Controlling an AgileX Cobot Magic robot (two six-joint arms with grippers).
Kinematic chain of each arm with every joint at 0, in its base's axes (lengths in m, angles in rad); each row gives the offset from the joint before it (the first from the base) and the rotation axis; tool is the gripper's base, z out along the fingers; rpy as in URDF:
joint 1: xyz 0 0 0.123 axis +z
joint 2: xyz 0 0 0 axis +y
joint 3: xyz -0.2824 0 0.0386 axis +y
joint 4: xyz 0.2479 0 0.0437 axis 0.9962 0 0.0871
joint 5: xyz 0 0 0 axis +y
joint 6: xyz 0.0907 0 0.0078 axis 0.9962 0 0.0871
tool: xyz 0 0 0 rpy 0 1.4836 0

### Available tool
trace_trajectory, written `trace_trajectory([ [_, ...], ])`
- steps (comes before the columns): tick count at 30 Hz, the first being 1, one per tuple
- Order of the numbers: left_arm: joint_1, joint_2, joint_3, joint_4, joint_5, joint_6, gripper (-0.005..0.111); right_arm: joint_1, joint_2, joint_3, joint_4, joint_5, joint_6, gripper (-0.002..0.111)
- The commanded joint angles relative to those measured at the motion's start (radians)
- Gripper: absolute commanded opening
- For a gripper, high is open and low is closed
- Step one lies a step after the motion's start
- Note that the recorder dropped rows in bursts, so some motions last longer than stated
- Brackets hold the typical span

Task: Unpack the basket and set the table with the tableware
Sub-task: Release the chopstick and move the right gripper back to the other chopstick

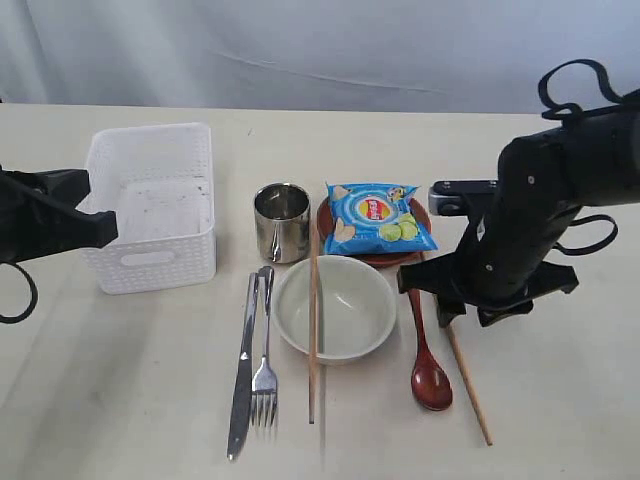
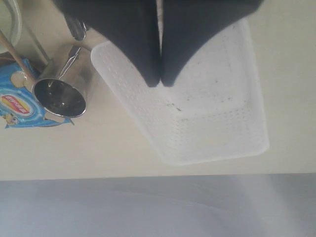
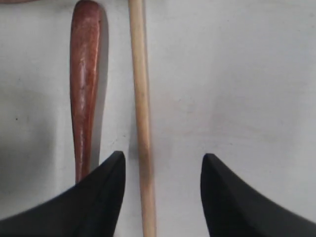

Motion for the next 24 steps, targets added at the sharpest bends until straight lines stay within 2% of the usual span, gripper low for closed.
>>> trace_trajectory([
  [1,0.003,-0.005,0.006,-0.012,-0.003,-0.007,0.000,-0.004,0.023,0.002,0.025,-0.013,-0.035,0.046],
  [11,0.003,-0.005,0.006,-0.012,-0.003,-0.007,0.000,-0.004,0.035,0.002,0.025,-0.015,-0.035,0.045],
  [18,0.003,-0.005,0.006,-0.012,-0.003,-0.007,0.000,-0.004,0.040,0.002,0.025,-0.039,-0.035,0.025],
  [24,0.003,-0.005,0.006,-0.012,-0.003,-0.007,0.000,-0.004,0.040,0.002,0.025,-0.046,-0.035,0.025],
])
